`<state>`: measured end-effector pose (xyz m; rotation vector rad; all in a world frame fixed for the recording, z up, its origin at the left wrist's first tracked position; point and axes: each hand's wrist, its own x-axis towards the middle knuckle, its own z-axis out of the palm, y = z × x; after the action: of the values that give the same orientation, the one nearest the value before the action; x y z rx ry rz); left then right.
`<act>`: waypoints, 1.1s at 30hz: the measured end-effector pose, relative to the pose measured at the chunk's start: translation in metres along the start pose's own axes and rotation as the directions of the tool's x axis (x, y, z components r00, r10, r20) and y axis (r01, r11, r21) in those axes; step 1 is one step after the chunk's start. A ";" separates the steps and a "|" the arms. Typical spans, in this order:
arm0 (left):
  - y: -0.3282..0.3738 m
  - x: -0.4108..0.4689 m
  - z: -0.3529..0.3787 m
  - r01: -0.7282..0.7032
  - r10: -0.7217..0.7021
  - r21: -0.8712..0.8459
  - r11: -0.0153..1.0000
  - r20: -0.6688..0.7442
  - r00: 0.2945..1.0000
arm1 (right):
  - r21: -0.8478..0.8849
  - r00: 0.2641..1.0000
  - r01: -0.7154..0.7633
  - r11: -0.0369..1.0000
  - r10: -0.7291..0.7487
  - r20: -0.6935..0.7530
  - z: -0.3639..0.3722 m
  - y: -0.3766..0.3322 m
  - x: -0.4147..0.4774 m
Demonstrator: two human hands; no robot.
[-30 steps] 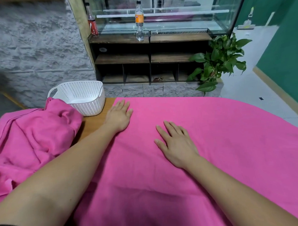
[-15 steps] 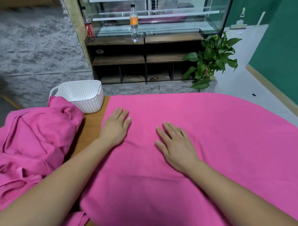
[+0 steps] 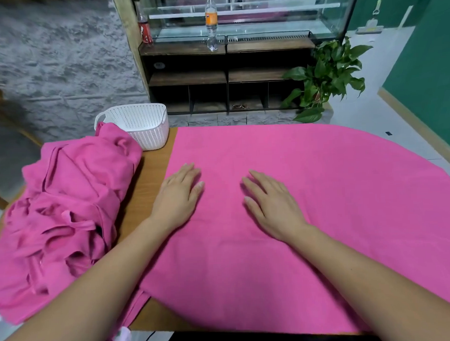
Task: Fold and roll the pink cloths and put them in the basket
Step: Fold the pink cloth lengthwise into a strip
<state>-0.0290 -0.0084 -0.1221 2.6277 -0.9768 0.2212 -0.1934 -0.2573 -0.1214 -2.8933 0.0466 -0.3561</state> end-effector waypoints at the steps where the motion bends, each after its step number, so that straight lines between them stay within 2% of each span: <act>1: 0.008 -0.008 -0.003 -0.031 0.032 -0.035 0.999 0.033 0.999 | -0.009 1.000 0.026 1.000 -0.025 0.013 -0.001 -0.002 -0.008; 4: 0.032 -0.036 -0.012 -0.131 0.148 -0.143 0.981 0.121 0.981 | -0.026 0.996 0.076 0.997 -0.075 0.057 -0.006 -0.006 -0.036; 7: 0.043 -0.066 -0.014 -0.178 0.211 -0.190 0.966 0.174 0.962 | -0.029 0.996 0.055 0.998 -0.052 0.074 -0.015 -0.006 -0.061; 13: 0.040 -0.121 -0.011 -0.131 0.164 -0.174 0.976 0.189 0.968 | 0.039 0.991 0.075 0.996 -0.079 0.109 -0.026 -0.023 -0.115; 16: 0.045 -0.134 -0.023 -0.086 0.130 -0.232 0.969 0.179 0.975 | 0.092 0.988 0.098 0.991 -0.108 0.111 -0.029 -0.038 -0.133; 19: 0.049 -0.153 -0.034 -0.101 0.152 -0.257 0.961 0.187 0.970 | 0.205 0.959 0.196 0.959 -0.231 0.166 -0.030 -0.062 -0.148; 22: 0.053 -0.172 -0.048 -0.088 0.155 -0.350 0.933 0.167 0.974 | 0.225 0.918 0.297 0.928 -0.342 0.200 -0.024 -0.084 -0.156; 25: 0.061 -0.187 -0.061 -0.079 0.162 -0.400 0.913 0.179 0.970 | 0.221 0.909 0.352 0.910 -0.388 0.153 -0.019 -0.095 -0.159; 28: 0.070 -0.199 -0.064 -0.094 0.207 -0.419 0.903 0.233 0.950 | 0.229 0.911 0.389 0.892 -0.409 0.046 -0.016 -0.101 -0.161; 30: 0.077 -0.204 -0.062 -0.108 0.219 -0.380 0.918 0.260 0.940 | 0.221 0.924 0.370 0.902 -0.383 0.016 -0.013 -0.103 -0.160; 33: 0.089 -0.205 -0.055 -0.110 0.205 -0.314 0.943 0.290 0.935 | 0.283 0.960 0.266 0.921 -0.278 0.002 -0.012 -0.105 -0.158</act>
<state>-0.2438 0.0726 -0.1007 2.3520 -1.2233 -0.3035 -0.3491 -0.1484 -0.1233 -2.6228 -0.3873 -0.3185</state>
